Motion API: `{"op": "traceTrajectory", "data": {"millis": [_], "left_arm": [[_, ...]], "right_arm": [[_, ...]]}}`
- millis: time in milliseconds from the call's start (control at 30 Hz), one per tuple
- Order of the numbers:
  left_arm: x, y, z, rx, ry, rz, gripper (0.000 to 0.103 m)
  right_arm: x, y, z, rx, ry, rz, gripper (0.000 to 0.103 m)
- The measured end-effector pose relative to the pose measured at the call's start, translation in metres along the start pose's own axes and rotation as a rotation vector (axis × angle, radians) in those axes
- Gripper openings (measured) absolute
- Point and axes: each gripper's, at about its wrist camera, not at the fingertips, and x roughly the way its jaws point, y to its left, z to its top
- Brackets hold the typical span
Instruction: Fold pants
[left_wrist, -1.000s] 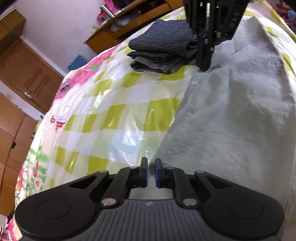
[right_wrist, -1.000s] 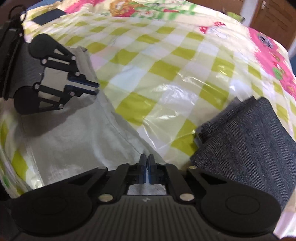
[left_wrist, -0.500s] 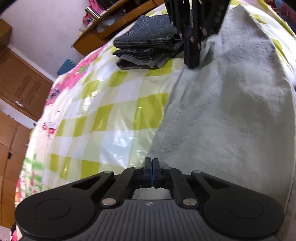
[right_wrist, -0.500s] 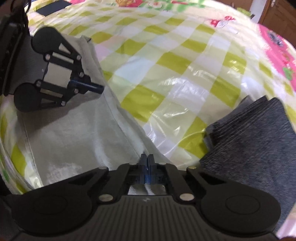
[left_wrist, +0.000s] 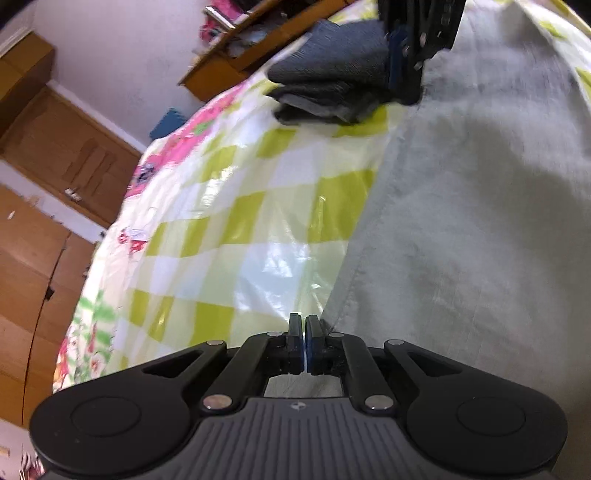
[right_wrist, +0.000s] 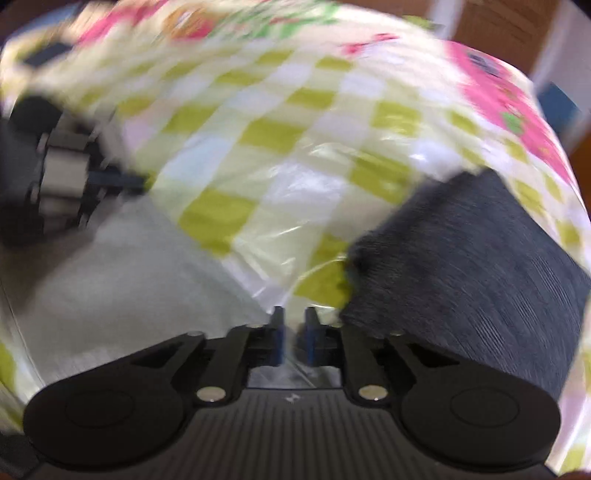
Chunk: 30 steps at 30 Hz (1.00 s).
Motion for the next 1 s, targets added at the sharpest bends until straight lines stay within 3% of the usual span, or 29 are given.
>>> {"op": "traceTrajectory", "data": {"millis": [100,233,400,533,633,800,833,867,1000], "left_arm": [[-0.022,-0.003,0.001,-0.041,-0.04,-0.012,0.024],[-0.041,-0.025,0.006,-0.082,-0.073,-0.04,0.025],[-0.047,-0.052,0.019,-0.096,-0.065,-0.056,0.025],[-0.052,-0.069,0.024,-0.093,-0.044,-0.046,0.029],[-0.056,-0.073,0.024,-0.113,-0.018,-0.04,0.029],[-0.059,-0.077,0.022,-0.151,-0.005,-0.017,0.03],[-0.059,-0.078,0.022,-0.165,-0.005,-0.008,0.03],[-0.057,-0.078,0.022,-0.183,-0.001,0.002,0.032],[-0.068,-0.076,0.015,-0.243,-0.012,0.011,0.033]], "right_arm": [[-0.05,-0.016,-0.032,0.201,-0.099,-0.033,0.036],[-0.102,-0.024,-0.109,0.603,-0.196,0.01,0.037],[-0.103,-0.023,-0.188,0.965,-0.268,0.07,0.04],[-0.077,-0.036,-0.222,1.188,-0.44,0.118,0.04],[-0.058,-0.041,-0.23,1.269,-0.532,0.17,0.041],[-0.044,-0.041,-0.23,1.326,-0.637,0.152,0.037],[-0.044,-0.04,-0.229,1.343,-0.641,0.139,0.027],[-0.044,-0.039,-0.226,1.35,-0.636,0.139,0.005],[-0.061,-0.038,-0.217,1.371,-0.696,0.21,0.005]]}}
